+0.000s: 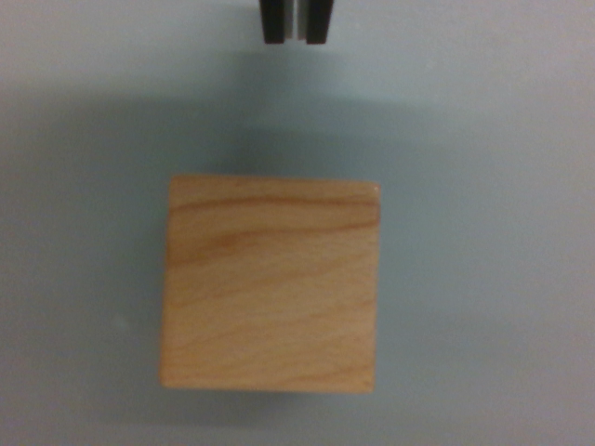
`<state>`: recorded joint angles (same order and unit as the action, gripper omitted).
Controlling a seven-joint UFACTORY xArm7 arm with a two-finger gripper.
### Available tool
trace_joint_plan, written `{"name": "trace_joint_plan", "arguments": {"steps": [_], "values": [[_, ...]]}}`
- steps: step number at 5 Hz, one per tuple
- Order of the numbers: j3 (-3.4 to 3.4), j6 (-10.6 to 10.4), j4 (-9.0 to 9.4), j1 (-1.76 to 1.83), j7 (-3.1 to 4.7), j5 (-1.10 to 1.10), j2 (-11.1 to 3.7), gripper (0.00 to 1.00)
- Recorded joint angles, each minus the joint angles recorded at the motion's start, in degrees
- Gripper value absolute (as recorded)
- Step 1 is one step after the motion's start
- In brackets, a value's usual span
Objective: Push wooden cube
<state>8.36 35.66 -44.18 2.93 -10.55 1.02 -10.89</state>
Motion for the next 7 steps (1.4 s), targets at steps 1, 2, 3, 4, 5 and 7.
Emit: {"name": "trace_joint_plan", "arguments": {"steps": [1,2,3,4,5,7], "values": [[0.0,0.0,0.0,0.0,0.0,0.0,0.0,1.0],[-0.03,0.19,-0.52,-0.01,0.02,0.04,-0.34,1.0],[-0.03,0.19,-0.52,-0.01,0.02,0.04,-0.34,1.0],[-0.09,0.58,-1.62,-0.02,0.05,0.14,-1.05,1.0],[-0.09,0.58,-1.62,-0.02,0.05,0.14,-1.05,1.0],[-0.18,1.14,-3.21,-0.03,0.1,0.27,-2.08,1.0]]}}
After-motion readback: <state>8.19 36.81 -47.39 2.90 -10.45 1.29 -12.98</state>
